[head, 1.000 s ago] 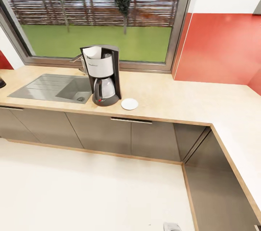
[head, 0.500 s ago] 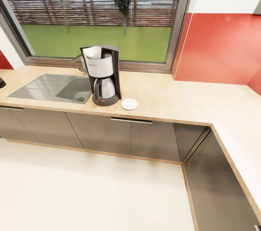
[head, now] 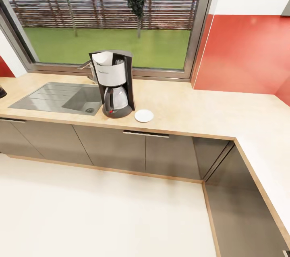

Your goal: Set up a coffee station on the kitchen countertop: keep the coffee maker on the countertop, move the bottle of coffee from the kitchen shelf to the counter next to the coffee maker, place a paper coffee filter on top of the coffee maker, put the saucer next to the coffee maker with the coffee cup on the saucer, and place the electric kettle next to the coffee maker.

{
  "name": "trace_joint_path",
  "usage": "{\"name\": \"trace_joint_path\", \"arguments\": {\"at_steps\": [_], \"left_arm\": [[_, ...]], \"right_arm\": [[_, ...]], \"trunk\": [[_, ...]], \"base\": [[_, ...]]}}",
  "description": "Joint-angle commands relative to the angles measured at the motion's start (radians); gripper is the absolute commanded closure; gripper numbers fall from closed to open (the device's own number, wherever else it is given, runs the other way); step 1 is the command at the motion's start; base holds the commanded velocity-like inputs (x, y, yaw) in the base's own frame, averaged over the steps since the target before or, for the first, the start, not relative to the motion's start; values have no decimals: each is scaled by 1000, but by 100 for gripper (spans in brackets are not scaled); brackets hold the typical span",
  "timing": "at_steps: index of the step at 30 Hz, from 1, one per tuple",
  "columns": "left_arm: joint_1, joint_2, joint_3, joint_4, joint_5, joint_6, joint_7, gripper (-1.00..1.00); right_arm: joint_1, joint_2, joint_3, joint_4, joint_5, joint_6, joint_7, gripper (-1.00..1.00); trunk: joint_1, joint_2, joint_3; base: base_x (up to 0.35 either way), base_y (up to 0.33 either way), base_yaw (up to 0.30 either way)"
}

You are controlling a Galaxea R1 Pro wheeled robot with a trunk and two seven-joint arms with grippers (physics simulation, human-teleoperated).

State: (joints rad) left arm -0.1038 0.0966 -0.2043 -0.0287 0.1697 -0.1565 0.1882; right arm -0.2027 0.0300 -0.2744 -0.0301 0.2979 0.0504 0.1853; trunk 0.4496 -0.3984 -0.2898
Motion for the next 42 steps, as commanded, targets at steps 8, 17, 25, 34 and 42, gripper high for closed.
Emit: {"name": "trace_joint_path", "arguments": {"at_steps": [8,17,25,34,42], "left_arm": [[0,0,-7,1,10,-3,2,-100],[0,0,-8,0,7,-2,1,-100],[11,-22,-7,-13,7,-4,-10,-100],[12,-29,-9,-8,5,-4,-12,-100],[12,-31,-8,-8,8,-3,-12,-100]], "right_arm": [[0,3,-7,-7,10,3,4,-100],[0,1,-7,-8,12,4,1,-100],[0,6,-5,-7,12,6,-12,-100],[0,17,-7,-5,9,4,-12,-100],[0,28,-5,-7,13,9,-12,-100]], "trunk": [[0,-2,5],[0,-2,13],[0,-2,17],[0,-2,21],[0,-2,23]], "base": [[0,0,115],[0,0,219],[0,0,272],[0,0,271],[0,0,278]]}}
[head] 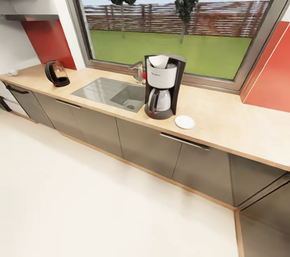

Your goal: Set up a coffee station on the kitchen countertop: keep the coffee maker on the countertop, move the bottle of coffee from the kitchen shelf to the counter next to the coffee maker, place a paper coffee filter on top of the coffee maker, put the saucer next to the coffee maker with the coffee cup on the saucer, and place the electric kettle next to the coffee maker.

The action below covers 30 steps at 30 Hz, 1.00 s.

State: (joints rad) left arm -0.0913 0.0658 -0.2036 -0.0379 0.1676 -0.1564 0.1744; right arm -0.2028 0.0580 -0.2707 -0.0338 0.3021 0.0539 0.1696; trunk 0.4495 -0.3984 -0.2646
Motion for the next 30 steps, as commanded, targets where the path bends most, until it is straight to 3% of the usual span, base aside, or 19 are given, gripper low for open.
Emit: {"name": "trace_joint_path", "arguments": {"at_steps": [1,30], "left_arm": [[-1,0,-9,1,9,-3,2,-100],[-1,0,-10,1,10,-4,2,-100]], "right_arm": [[0,1,-9,-3,9,6,4,-100],[0,-6,-15,-37,7,0,4,-100]], "trunk": [[0,-2,-2],[0,-2,9]], "base": [[0,0,286],[0,0,261]]}}
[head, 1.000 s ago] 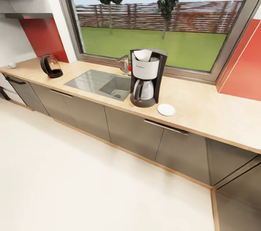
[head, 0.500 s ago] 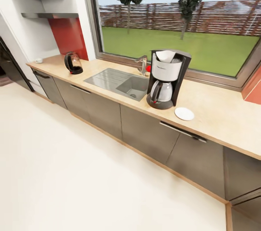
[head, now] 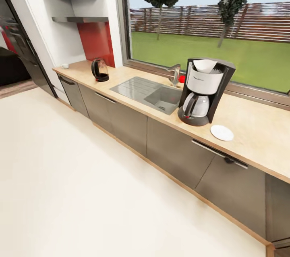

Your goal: Set up a coffee station on the kitchen countertop: keep the coffee maker on the countertop, move the bottle of coffee from the kitchen shelf to the counter next to the coffee maker, place a paper coffee filter on top of the coffee maker, put the saucer next to the coffee maker with the coffee cup on the saucer, and place the electric kettle next to the coffee maker.

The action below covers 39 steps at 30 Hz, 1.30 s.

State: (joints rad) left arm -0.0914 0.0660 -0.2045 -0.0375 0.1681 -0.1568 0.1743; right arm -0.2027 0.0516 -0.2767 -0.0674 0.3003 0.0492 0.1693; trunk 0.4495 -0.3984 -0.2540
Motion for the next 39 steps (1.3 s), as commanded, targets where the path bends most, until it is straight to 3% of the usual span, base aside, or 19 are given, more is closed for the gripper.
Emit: {"name": "trace_joint_path", "arguments": {"at_steps": [1,18,24,32,39], "left_arm": [[-1,0,-9,1,10,-3,2,-100],[-1,-7,-5,1,11,-3,1,-100],[-1,-73,-7,6,8,-3,-27,-100],[-1,-101,-5,4,10,-2,-99,-100],[-1,-98,-6,5,11,-1,-106,-100]], "right_arm": [[0,-1,-9,-6,9,5,4,-100],[0,-19,-7,-33,10,10,9,-100],[0,-19,-7,-34,10,11,9,-100],[0,-19,-6,-34,10,7,10,-100],[0,-19,-4,-34,10,5,10,-100]], "trunk": [[0,-2,0],[0,-2,26],[0,-2,35],[0,-2,47],[0,-2,58]], "base": [[0,0,125],[0,0,59],[0,0,5],[0,0,68],[1,0,80]]}}
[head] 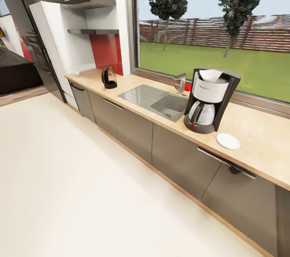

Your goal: Set up a coffee station on the kitchen countertop: keep the coffee maker on the countertop, move the bottle of coffee from the kitchen shelf to the counter next to the coffee maker, place a paper coffee filter on top of the coffee maker, put the saucer next to the coffee maker with the coffee cup on the saucer, and place the electric kettle next to the coffee maker.

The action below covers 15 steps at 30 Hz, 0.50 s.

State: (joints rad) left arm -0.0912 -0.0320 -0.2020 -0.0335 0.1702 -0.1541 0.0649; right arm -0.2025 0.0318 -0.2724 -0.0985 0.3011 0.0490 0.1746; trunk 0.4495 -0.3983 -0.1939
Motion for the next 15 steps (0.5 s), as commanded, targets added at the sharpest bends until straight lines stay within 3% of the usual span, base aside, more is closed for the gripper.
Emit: {"name": "trace_joint_path", "arguments": {"at_steps": [1,5,15], "left_arm": [[-1,3,-9,1,9,-3,3,-100],[-1,14,-10,4,9,-2,3,-100],[-1,27,-6,3,9,-1,15,-100]], "right_arm": [[0,0,-8,-3,9,5,4,-100],[0,0,-8,-3,9,5,3,-100],[0,0,-8,-3,10,6,3,-100]], "trunk": [[1,-2,0],[1,-2,6],[1,-2,22]], "base": [[33,0,80],[166,0,80],[319,0,80]]}}
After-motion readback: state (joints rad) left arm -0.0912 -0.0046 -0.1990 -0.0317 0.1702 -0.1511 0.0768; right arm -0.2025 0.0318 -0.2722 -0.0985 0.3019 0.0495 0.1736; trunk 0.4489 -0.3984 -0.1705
